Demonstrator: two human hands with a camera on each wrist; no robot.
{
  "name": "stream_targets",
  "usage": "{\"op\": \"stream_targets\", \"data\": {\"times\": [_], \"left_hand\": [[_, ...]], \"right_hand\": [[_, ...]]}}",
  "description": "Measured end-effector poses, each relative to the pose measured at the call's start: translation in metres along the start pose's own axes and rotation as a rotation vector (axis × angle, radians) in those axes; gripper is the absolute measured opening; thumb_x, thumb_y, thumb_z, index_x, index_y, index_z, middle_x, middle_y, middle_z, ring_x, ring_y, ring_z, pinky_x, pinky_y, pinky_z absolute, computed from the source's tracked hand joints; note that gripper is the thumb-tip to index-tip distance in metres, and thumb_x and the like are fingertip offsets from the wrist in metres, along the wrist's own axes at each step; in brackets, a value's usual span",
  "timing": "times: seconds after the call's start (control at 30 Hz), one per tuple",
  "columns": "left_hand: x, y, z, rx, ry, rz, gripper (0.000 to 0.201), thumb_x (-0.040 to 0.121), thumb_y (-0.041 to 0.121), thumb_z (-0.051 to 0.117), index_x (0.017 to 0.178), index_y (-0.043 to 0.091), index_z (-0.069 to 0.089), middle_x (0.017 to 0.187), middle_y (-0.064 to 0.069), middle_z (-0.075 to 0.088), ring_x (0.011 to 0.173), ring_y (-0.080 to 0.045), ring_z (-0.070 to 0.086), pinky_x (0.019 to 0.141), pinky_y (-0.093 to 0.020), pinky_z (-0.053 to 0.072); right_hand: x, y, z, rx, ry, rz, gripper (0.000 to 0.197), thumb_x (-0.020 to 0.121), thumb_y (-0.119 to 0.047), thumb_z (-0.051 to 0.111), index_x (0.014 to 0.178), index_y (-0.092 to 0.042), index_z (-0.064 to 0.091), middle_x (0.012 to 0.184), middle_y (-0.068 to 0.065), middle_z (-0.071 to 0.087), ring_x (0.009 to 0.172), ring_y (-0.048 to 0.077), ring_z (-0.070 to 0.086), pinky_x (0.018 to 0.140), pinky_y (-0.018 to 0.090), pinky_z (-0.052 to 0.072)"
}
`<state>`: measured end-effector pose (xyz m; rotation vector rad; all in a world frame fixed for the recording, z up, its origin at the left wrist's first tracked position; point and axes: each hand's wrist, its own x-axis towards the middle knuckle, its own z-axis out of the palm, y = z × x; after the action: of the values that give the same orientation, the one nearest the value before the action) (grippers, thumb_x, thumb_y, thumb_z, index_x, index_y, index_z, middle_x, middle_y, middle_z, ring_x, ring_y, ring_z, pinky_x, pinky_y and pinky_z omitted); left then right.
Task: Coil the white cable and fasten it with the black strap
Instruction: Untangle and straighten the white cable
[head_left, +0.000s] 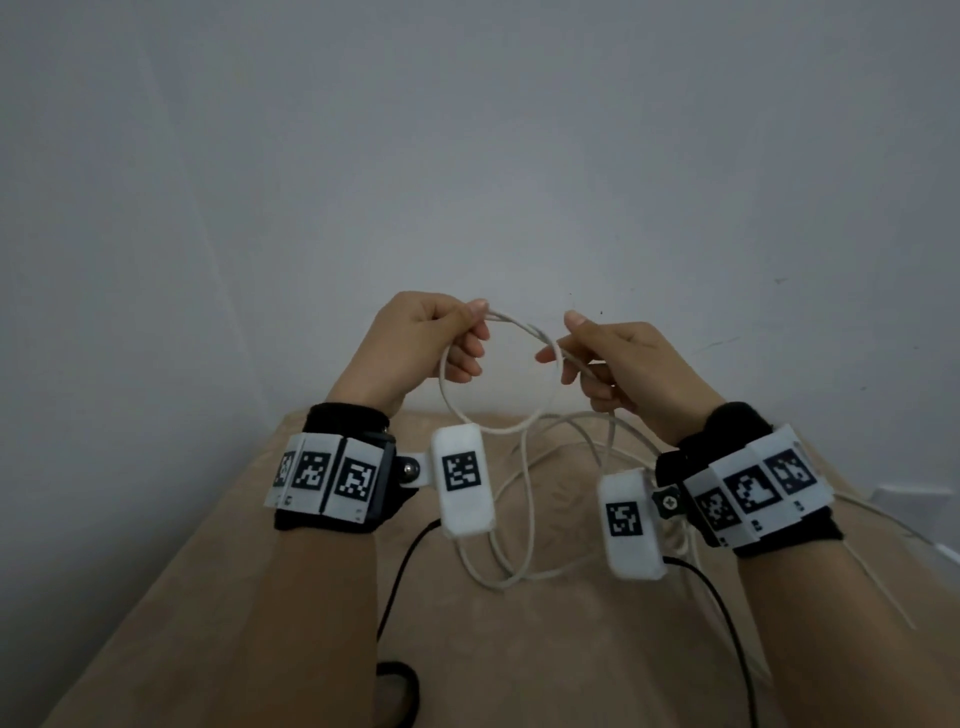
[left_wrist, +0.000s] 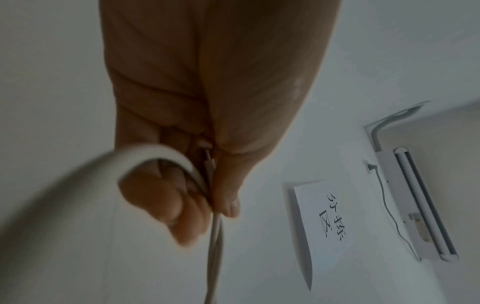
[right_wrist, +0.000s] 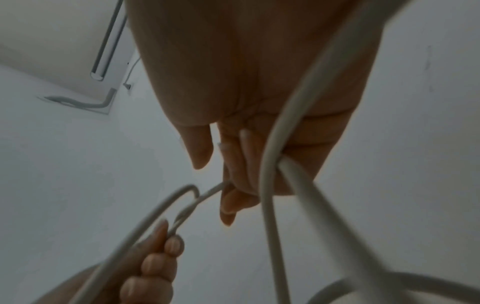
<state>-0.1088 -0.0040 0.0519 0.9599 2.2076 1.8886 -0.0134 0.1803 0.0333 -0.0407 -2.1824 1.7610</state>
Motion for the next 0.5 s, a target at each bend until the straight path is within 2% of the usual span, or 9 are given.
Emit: {"op": "stream_targets", "data": {"times": [0.07,0.23,0.33,0.4,0.5], "left_hand": [[0.0,0.0,-0.005,-0.031,0.092,0.025,0.031,0.096,0.023,0.056,0.072,0.005,0.064,0.054,0.001,0.059,0.046,-0.01,0.058,0.048,-0.02,0.049],[0.0,0.004,-0.021,-0.162,0.423,0.112,0.03,0.097,0.023,0.055,0.071,0.008,0.062,0.055,0.003,0.057,0.046,-0.009,0.058,0.048,-0.02,0.048],[0.0,0.003,-0.023,-0.172,0.51,0.152,0.031,0.097,0.026,0.055,0.071,0.01,0.062,0.058,0.001,0.057,0.048,-0.01,0.059,0.05,-0.021,0.049],[0.001,0.003,-0.022,-0.173,0.563,0.164,0.031,0.097,0.027,0.055,0.071,0.011,0.061,0.057,0.002,0.056,0.048,-0.009,0.059,0.05,-0.021,0.049],[0.0,0.005,-0.03,-0.278,0.708,0.162,0.033,0.097,0.027,0.054,0.069,0.012,0.06,0.052,0.006,0.054,0.046,-0.008,0.057,0.049,-0.021,0.049]], "right_hand": [[-0.001,-0.003,-0.002,0.011,0.014,-0.017,0.044,0.096,-0.038,0.051,0.092,0.0,0.072,0.066,0.006,0.053,0.048,0.012,0.035,0.046,0.022,0.028],[-0.007,-0.014,-0.018,-0.039,0.094,-0.073,0.035,0.092,-0.035,0.057,0.087,-0.005,0.074,0.066,0.009,0.049,0.049,0.011,0.038,0.049,0.023,0.032],[-0.01,-0.02,-0.02,-0.131,0.098,-0.109,0.025,0.086,-0.033,0.065,0.072,-0.015,0.075,0.063,0.014,0.052,0.048,0.009,0.039,0.049,0.022,0.034],[-0.012,-0.021,-0.021,-0.231,0.076,-0.115,0.016,0.08,-0.03,0.073,0.075,-0.015,0.075,0.057,0.005,0.048,0.047,0.007,0.039,0.047,0.019,0.035],[-0.011,-0.017,-0.028,-0.358,0.044,-0.108,0.003,0.079,-0.021,0.075,0.078,-0.018,0.075,0.061,0.008,0.049,0.05,0.009,0.043,0.049,0.018,0.039]]}}
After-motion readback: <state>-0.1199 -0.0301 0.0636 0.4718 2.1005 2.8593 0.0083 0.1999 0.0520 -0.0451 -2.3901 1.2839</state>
